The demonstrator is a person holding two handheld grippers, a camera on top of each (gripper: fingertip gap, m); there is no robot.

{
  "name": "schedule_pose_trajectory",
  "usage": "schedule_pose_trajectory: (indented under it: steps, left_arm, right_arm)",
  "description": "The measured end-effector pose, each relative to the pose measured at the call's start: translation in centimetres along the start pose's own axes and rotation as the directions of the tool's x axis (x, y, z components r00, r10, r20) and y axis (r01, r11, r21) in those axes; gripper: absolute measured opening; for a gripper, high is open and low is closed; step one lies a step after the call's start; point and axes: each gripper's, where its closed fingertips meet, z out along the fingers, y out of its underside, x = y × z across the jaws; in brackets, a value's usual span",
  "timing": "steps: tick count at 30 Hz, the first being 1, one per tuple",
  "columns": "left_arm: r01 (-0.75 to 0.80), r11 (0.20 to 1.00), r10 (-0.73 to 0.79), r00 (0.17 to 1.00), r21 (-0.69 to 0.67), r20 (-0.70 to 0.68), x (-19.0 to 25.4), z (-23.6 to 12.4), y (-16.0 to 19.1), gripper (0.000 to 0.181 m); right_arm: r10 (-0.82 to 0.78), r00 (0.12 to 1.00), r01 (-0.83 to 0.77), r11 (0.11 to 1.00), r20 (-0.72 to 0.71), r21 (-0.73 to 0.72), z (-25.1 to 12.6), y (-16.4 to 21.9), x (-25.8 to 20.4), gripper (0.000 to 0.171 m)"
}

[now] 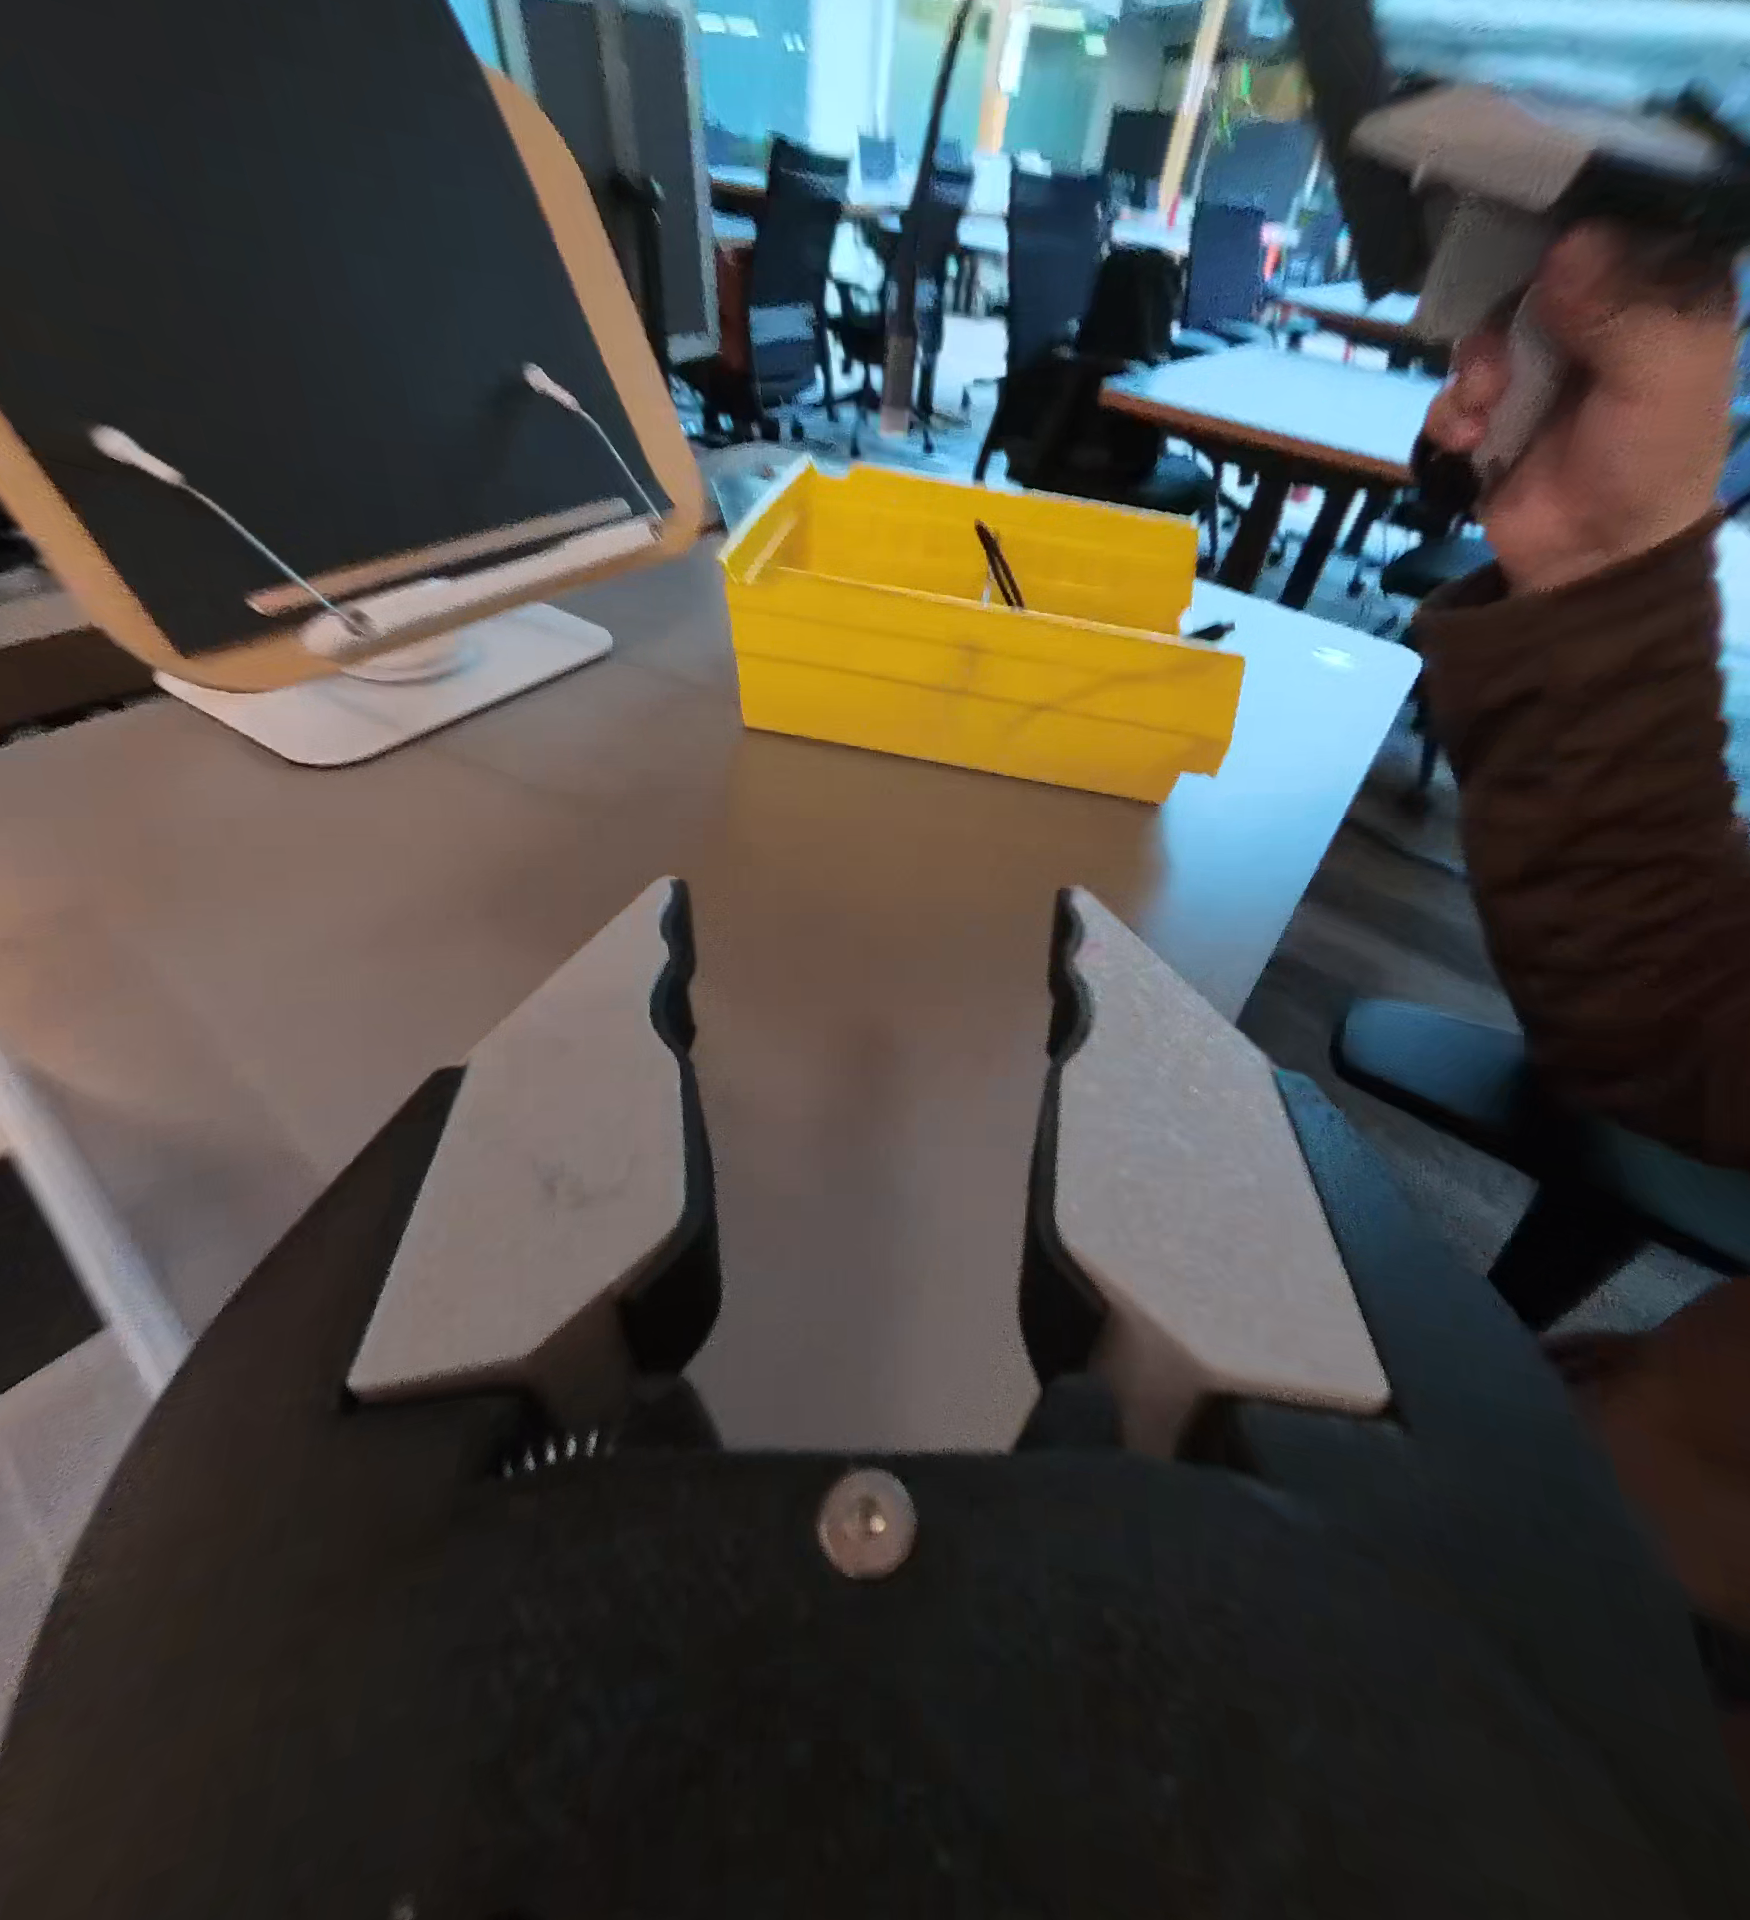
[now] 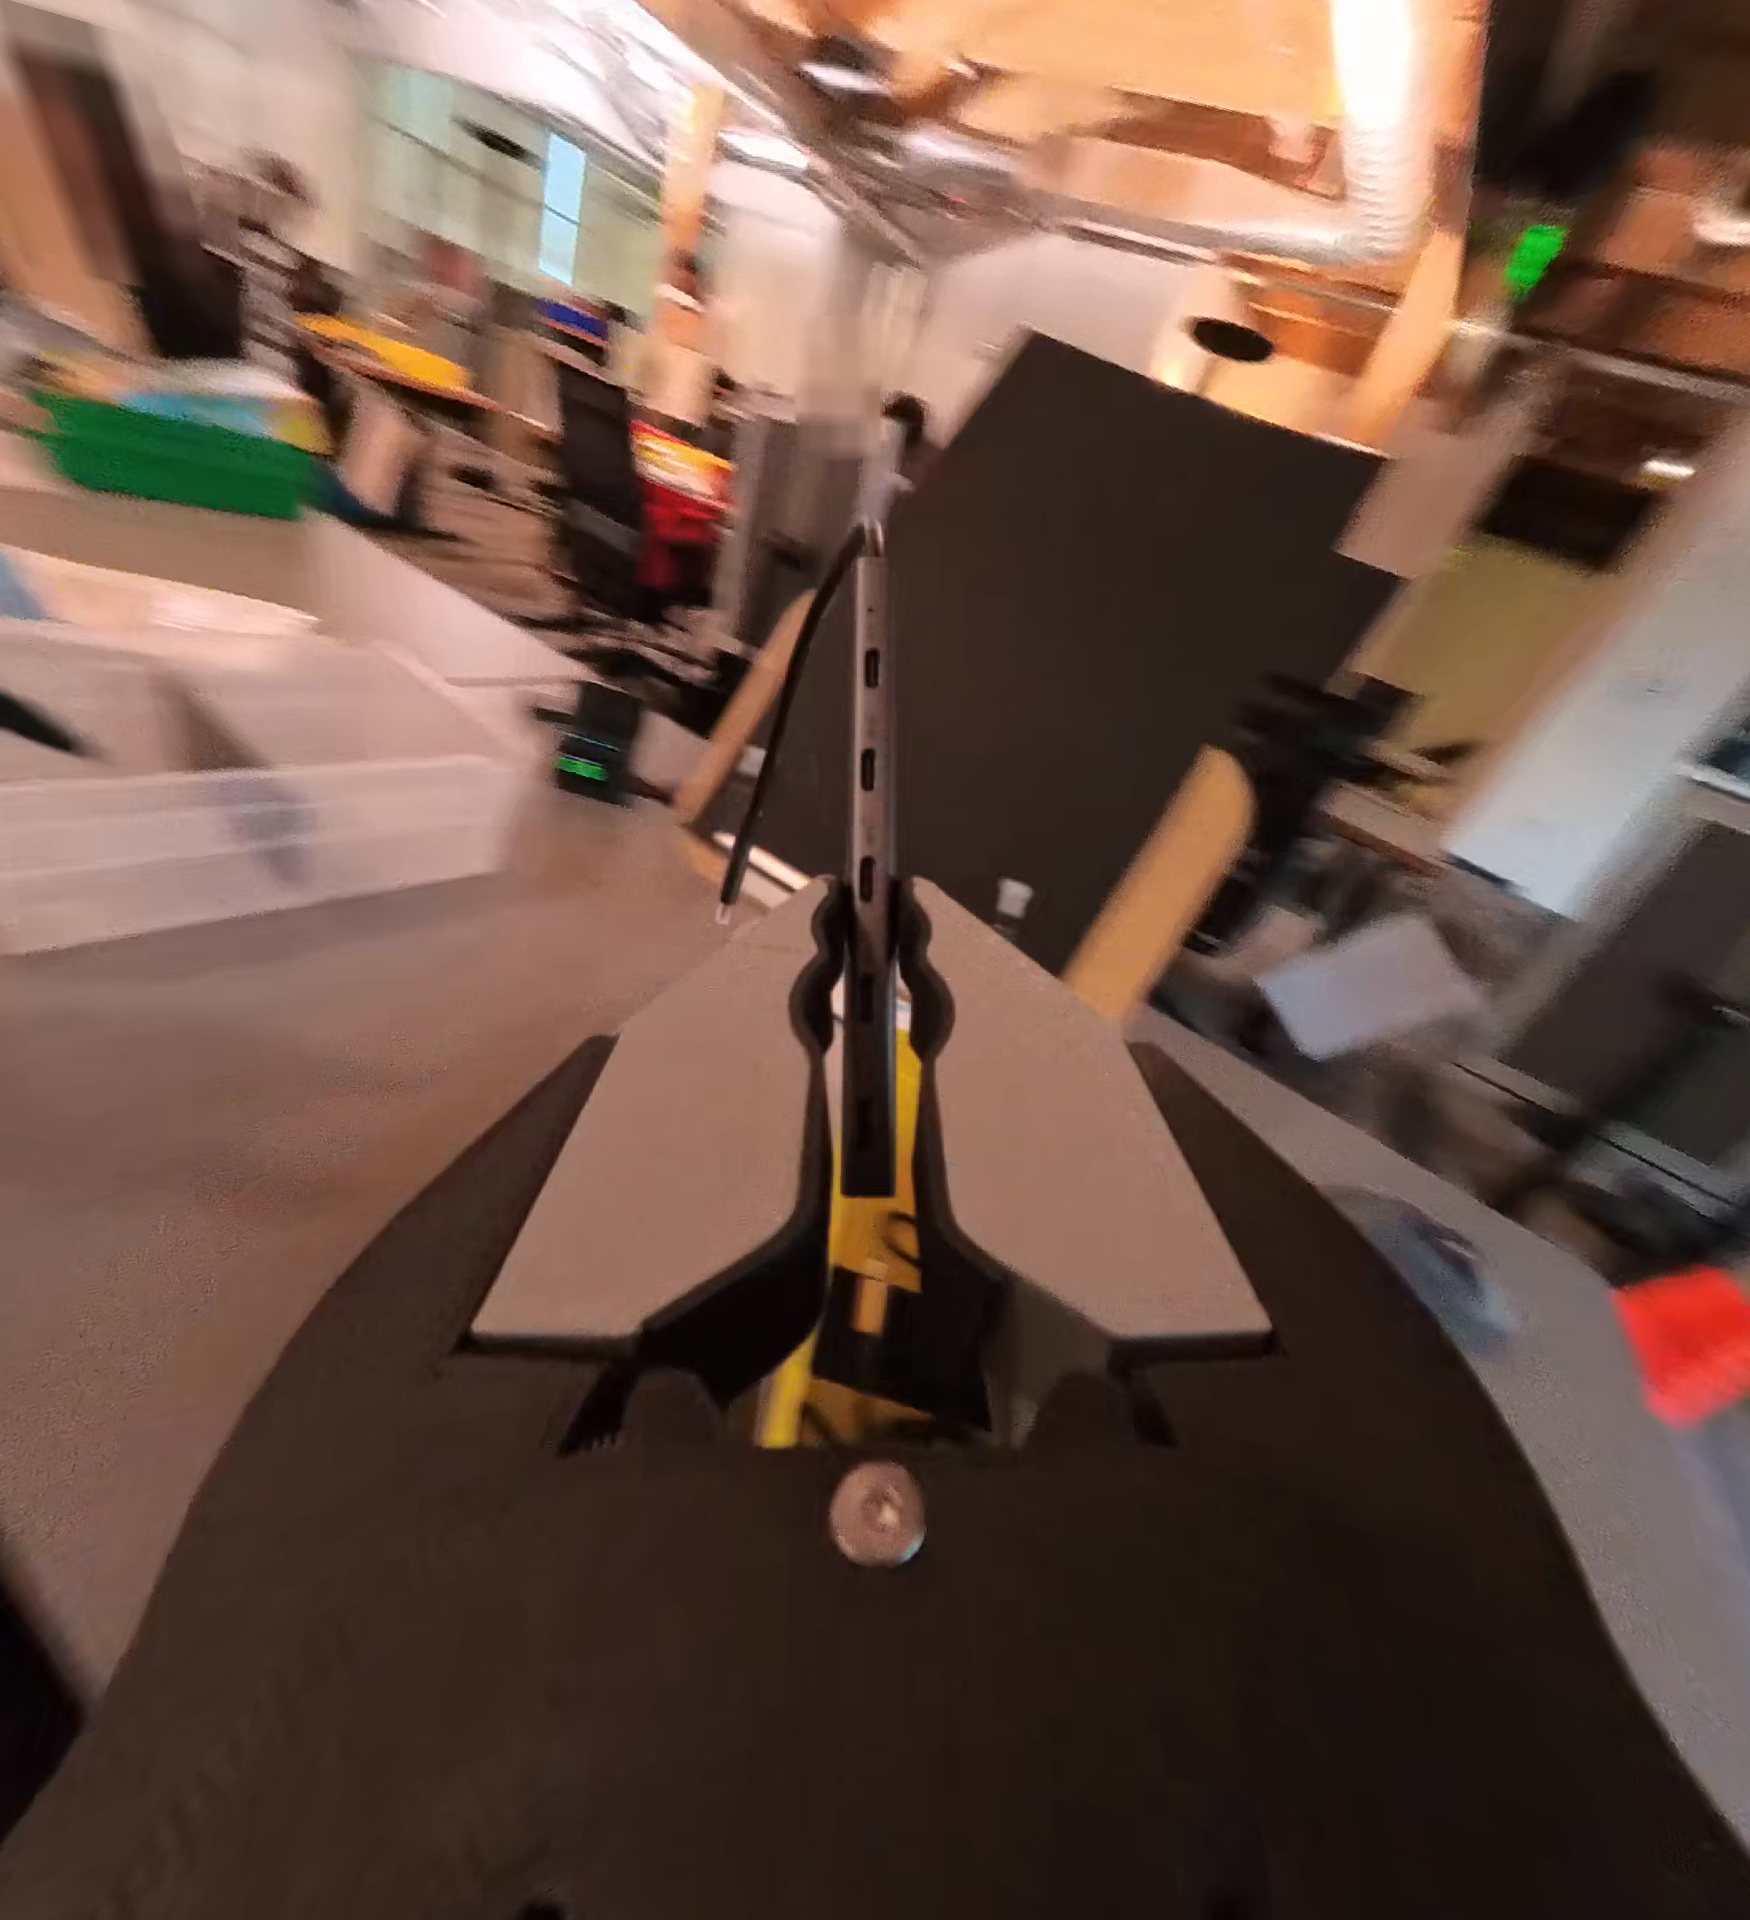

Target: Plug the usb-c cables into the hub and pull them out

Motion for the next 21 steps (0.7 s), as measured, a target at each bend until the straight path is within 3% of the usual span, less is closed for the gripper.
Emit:
schedule_pose_trajectory:
  steps: [3, 7, 11, 14, 15, 18, 21]
  left_arm:
    - [0.019, 0.994, -0.018, 1.000, 0.111, -0.003, -0.3, -2.3, -2.2, 0.064]
    - [-0.050, 0.995, 0.041, 0.995, 0.086, 0.094, -1.8, -4.5, -2.5, 0.064]
    - [-0.142, 0.987, 0.111, 0.942, 0.076, 0.317, -5.5, -9.9, -3.3, 0.060]
    - [-0.124, 0.977, 0.041, 0.910, 0.175, 0.413, -7.8, -14.9, -4.7, 0.056]
    - [-0.117, 0.972, 0.017, 0.899, 0.202, 0.437, -8.4, -16.3, -4.9, 0.057]
    - [-0.101, 0.969, -0.018, 0.884, 0.228, 0.468, -9.6, -18.7, -4.5, 0.062]
    - [-0.080, 0.986, 0.001, 0.882, 0.147, 0.471, -10.4, -17.4, -2.9, 0.069]
  right_arm:
    - [-0.071, 0.986, 0.051, 0.990, -0.149, -0.131, 1.9, 1.7, 5.6, 0.006]
    - [-0.243, 0.970, 0.222, 0.899, -0.009, -0.377, 7.2, 5.8, 9.8, 0.006]
    - [-0.352, 0.912, 0.400, 0.653, 0.210, -0.644, 10.8, 14.1, 12.0, 0.011]
    - [-0.401, 0.897, 0.351, 0.391, 0.186, -0.851, 10.9, 19.8, 14.8, 0.022]
    - [-0.427, 0.889, 0.331, 0.349, 0.166, -0.876, 10.9, 20.4, 15.3, 0.024]
    - [-0.449, 0.893, 0.264, 0.434, 0.047, -0.861, 11.6, 18.6, 15.2, 0.027]
    - [-0.337, 0.938, 0.141, 0.580, -0.079, -0.803, 11.0, 15.5, 13.2, 0.042]
